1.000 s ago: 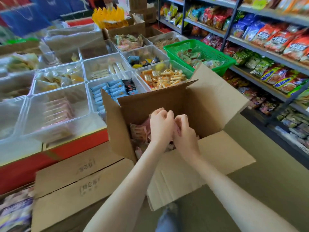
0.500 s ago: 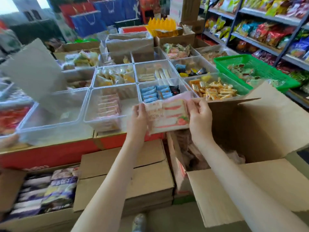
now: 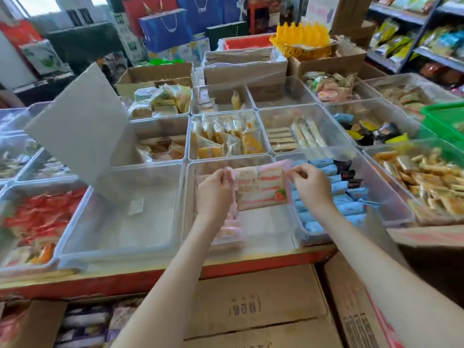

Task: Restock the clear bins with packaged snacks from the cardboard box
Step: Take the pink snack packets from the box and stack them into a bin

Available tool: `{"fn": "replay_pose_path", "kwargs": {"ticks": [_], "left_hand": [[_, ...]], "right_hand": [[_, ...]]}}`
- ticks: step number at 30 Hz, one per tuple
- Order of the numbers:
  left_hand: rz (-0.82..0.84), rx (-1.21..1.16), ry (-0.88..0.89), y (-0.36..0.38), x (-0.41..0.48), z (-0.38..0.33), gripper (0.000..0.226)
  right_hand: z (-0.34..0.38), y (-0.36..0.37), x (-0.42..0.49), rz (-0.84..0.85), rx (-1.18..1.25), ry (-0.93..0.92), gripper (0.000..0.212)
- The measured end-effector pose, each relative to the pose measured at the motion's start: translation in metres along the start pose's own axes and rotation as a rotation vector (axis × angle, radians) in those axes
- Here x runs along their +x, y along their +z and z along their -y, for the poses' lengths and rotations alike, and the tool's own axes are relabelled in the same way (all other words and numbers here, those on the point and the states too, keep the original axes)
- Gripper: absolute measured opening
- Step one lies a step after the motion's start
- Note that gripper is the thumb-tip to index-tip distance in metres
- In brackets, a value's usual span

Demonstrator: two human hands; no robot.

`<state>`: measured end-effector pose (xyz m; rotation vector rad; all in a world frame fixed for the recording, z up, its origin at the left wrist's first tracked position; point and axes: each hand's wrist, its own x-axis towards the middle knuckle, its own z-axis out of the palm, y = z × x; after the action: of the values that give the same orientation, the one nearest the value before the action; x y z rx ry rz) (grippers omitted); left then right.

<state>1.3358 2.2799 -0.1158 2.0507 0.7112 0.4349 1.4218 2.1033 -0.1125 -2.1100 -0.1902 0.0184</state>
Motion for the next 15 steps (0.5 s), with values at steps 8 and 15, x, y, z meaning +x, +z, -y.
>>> {"fn": "replay_pose_path", "kwargs": {"ticks": [8, 15], "left_hand": [[0.051, -0.056, -0.182, 0.062, 0.118, 0.025, 0.029], [0.294, -0.113, -0.351, 0.1, 0.141, 0.058, 0.039]], "right_hand": [[-0.014, 0.087, 0.109, -0.116, -0.201, 0.042, 0.014], [-0.048, 0.14, 0.118, -0.018, -0.228, 0.221, 0.02]]}}
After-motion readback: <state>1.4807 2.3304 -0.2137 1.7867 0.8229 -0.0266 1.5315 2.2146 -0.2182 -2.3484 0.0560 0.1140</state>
